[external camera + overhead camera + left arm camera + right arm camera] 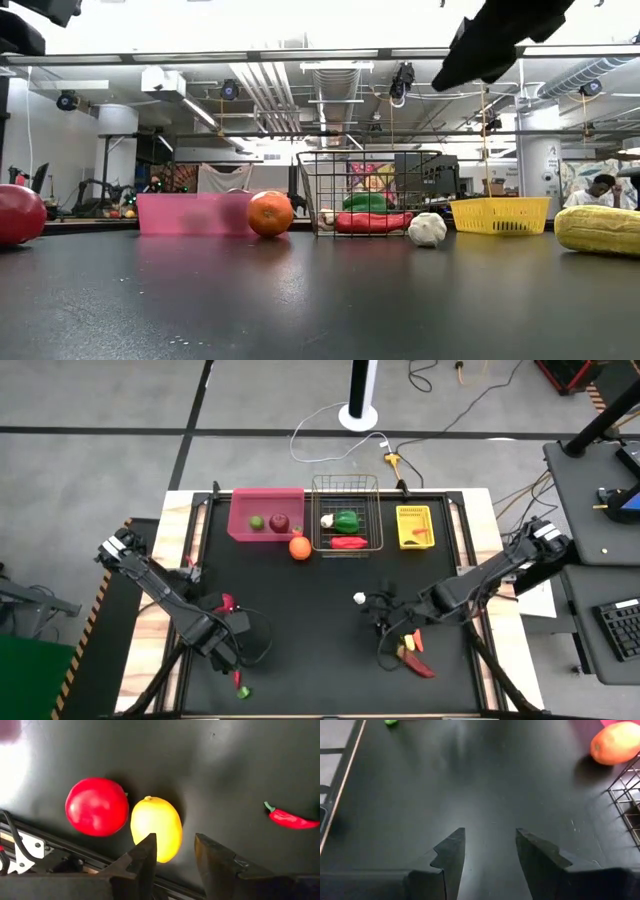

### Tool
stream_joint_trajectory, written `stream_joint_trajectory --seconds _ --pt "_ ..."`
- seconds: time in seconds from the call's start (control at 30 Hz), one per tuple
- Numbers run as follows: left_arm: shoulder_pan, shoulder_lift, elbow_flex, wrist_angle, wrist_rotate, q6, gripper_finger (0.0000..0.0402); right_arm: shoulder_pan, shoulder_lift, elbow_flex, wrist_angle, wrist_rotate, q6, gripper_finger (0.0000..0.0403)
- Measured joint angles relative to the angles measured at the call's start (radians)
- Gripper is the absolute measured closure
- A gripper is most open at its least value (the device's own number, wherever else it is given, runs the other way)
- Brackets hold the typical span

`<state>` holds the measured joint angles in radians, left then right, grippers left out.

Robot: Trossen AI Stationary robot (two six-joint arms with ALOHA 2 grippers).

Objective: Sort produce into baskets
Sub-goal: Put the yellow lemon into the red bin

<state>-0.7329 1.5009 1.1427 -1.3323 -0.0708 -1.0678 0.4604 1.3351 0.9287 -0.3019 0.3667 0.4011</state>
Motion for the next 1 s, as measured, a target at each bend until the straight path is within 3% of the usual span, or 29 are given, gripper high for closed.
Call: stream_joint_trajectory --seconds 0.23,0.47,0.63,1.0 --pt "-0.001 0.0 -0.001 -0.003 0.034 -0.141 0.0263 -0.005 0.004 0.003 0.003 0.0 -0.004 0.0212" --pt "-0.001 0.0 -0.006 -0.011 0.039 -0.256 0.0168 -0.005 -0.012 0.003 0.006 0.0 -0.006 0.0195" --pt "-0.004 0.007 -0.027 -0.012 0.045 -0.243 0.0114 -0.005 -0.012 0.003 0.005 0.0 -0.008 0.0189" --pt "-0.004 0.018 -0.129 0.026 0.087 -0.278 0.0112 -0.005 -0.012 0.004 0.005 0.0 -0.008 0.0186"
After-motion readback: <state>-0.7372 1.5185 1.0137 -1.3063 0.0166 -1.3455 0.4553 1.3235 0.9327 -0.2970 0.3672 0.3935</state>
